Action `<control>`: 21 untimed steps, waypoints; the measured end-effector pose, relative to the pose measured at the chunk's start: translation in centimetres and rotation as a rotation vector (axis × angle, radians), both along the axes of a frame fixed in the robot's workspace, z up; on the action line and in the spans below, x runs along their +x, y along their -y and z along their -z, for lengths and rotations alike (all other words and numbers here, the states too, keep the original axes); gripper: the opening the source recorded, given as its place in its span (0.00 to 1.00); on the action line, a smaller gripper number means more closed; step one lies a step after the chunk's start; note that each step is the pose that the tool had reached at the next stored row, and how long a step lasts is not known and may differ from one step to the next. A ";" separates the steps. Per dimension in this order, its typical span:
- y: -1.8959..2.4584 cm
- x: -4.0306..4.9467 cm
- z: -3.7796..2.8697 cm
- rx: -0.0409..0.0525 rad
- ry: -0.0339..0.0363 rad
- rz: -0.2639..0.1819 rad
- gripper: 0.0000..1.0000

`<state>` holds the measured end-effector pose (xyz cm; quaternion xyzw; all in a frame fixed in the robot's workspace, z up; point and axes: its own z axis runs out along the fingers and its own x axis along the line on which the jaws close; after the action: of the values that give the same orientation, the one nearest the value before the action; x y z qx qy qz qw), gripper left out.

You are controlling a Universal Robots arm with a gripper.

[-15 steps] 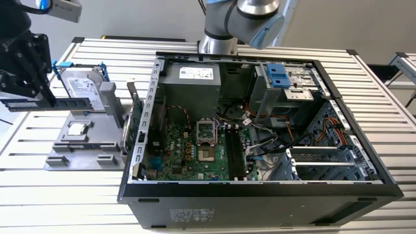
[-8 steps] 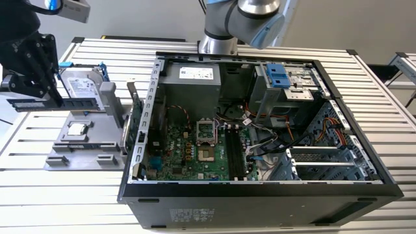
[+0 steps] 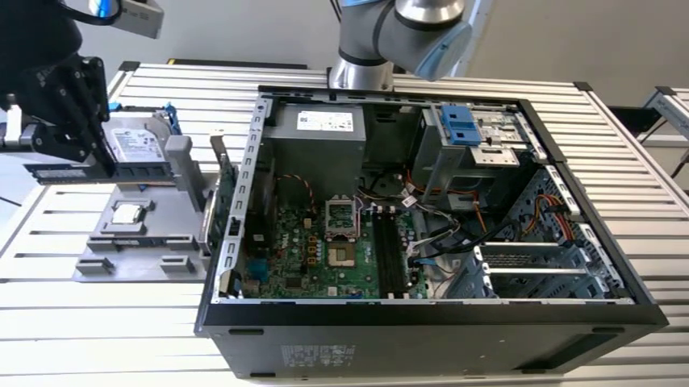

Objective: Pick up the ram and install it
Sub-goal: 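Pick up the ram and move it above insertion slot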

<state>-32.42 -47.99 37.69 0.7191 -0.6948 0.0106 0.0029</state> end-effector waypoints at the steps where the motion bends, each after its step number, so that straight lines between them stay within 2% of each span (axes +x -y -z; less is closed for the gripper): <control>1: 0.00 0.14 0.00 0.0000 -0.0001 0.000 0.00; 11: 0.00 1.49 0.00 0.0000 0.0000 0.000 0.00; 21: 0.00 3.37 0.00 0.0000 -0.0001 0.000 0.00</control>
<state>-29.05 -47.99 37.69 0.7191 -0.6949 0.0106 0.0030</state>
